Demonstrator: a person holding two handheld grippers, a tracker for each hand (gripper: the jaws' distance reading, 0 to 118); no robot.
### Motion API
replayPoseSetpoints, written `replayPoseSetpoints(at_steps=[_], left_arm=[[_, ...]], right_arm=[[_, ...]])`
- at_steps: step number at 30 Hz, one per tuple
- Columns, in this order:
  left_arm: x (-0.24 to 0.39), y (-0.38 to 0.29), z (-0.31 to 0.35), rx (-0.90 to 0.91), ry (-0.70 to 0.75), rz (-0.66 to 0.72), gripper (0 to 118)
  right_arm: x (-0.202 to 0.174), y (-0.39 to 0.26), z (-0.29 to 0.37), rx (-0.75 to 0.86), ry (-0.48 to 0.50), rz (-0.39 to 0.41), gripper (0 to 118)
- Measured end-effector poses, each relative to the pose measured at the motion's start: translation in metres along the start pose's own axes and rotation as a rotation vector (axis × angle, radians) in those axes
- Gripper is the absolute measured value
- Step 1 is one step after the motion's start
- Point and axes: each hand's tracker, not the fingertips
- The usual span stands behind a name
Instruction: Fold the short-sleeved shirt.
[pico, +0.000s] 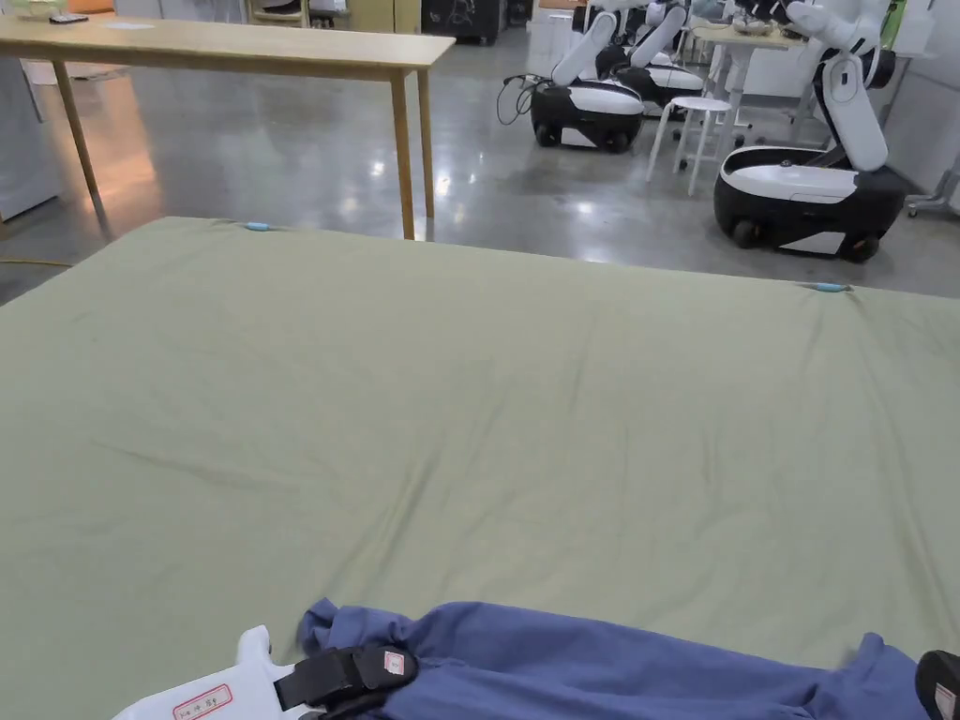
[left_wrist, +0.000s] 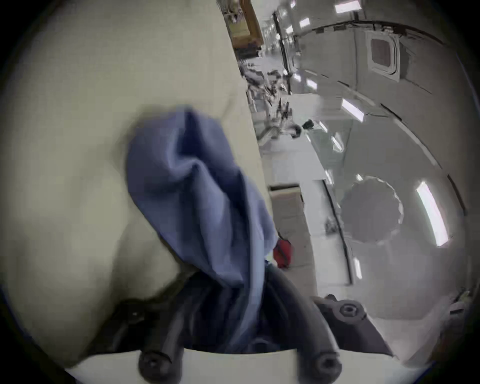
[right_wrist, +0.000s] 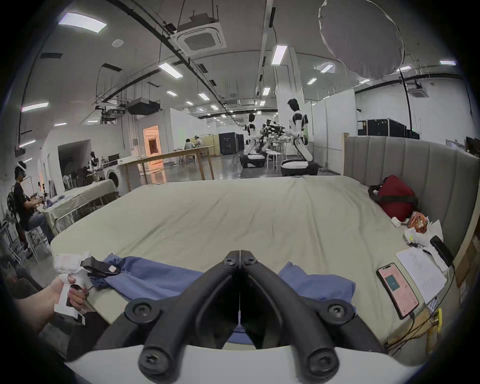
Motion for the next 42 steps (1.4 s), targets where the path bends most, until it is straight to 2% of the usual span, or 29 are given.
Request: replayPoseSetpoints(at_steps=[4, 6, 9, 12, 14, 17, 21, 22, 23, 24, 25, 28, 31, 34, 37, 38, 40, 41, 42], left_arm=[[0.022, 0.022, 0.042, 0.136, 0.188, -0.15, 11], [0.034, 0.032, 0.064, 0.176, 0.203, -0.181, 11], [0.076, 0.032, 0.074, 0.197, 0.408, -0.432, 11], [0.139, -0.004, 0.043, 0.161, 0.569, -0.793, 11], [0.173, -0.037, 0.006, 0.092, 0.62, -1.002, 11], [0.189, -0.087, -0.061, -0.012, 0.669, -1.19, 12], [0.165, -0.139, -0.146, -0.137, 0.772, -1.317, 13], [0.155, -0.148, -0.163, -0.196, 0.819, -1.334, 14], [0.146, -0.153, -0.172, -0.212, 0.837, -1.328, 29], [0.141, -0.154, -0.173, -0.2, 0.832, -1.309, 53], [0.139, -0.152, -0.172, -0.196, 0.823, -1.288, 53], [0.158, -0.141, -0.145, -0.171, 0.666, -1.171, 89], [0.174, -0.114, -0.112, -0.178, 0.448, -0.96, 97], [0.17, -0.088, -0.076, -0.062, 0.311, -0.752, 99], [0.156, -0.072, -0.061, -0.005, 0.279, -0.633, 96], [0.15, -0.068, -0.061, -0.025, 0.29, -0.609, 77], [0.141, -0.069, -0.075, -0.091, 0.302, -0.584, 11], [0.136, -0.072, -0.082, -0.079, 0.354, -0.58, 6], [0.132, -0.073, -0.087, -0.094, 0.33, -0.583, 6]], right_arm=[[-0.002, 0.001, -0.001, -0.002, 0.012, 0.009, 1], [-0.002, 0.002, -0.001, -0.001, 0.02, 0.007, 1], [-0.005, 0.002, -0.003, -0.007, 0.034, 0.012, 1], [-0.007, 0.002, -0.003, -0.009, 0.048, 0.014, 1], [-0.007, 0.001, -0.002, -0.008, 0.053, 0.014, 1], [-0.006, -0.001, 0.004, -0.005, 0.055, 0.018, 1], [0.004, -0.006, 0.011, -0.008, 0.049, -0.01, 1], [0.008, -0.008, 0.012, -0.01, 0.045, -0.019, 1], [0.01, -0.008, 0.013, -0.014, 0.04, -0.023, 1], [0.011, -0.009, 0.014, -0.015, 0.039, -0.024, 1], [0.013, -0.009, 0.015, -0.016, 0.04, -0.024, 1], [0.015, -0.009, 0.015, -0.016, 0.044, -0.018, 1], [0.016, -0.009, 0.013, -0.016, 0.055, -0.025, 1], [0.015, -0.011, 0.012, -0.012, 0.062, -0.036, 1], [0.017, -0.014, 0.01, -0.021, 0.068, -0.047, 1], [0.017, -0.016, 0.009, -0.027, 0.069, -0.049, 1], [0.019, -0.017, 0.008, -0.033, 0.07, -0.054, 1], [0.019, -0.017, 0.007, -0.035, 0.07, -0.057, 1], [0.02, -0.018, 0.007, -0.036, 0.069, -0.06, 1]])
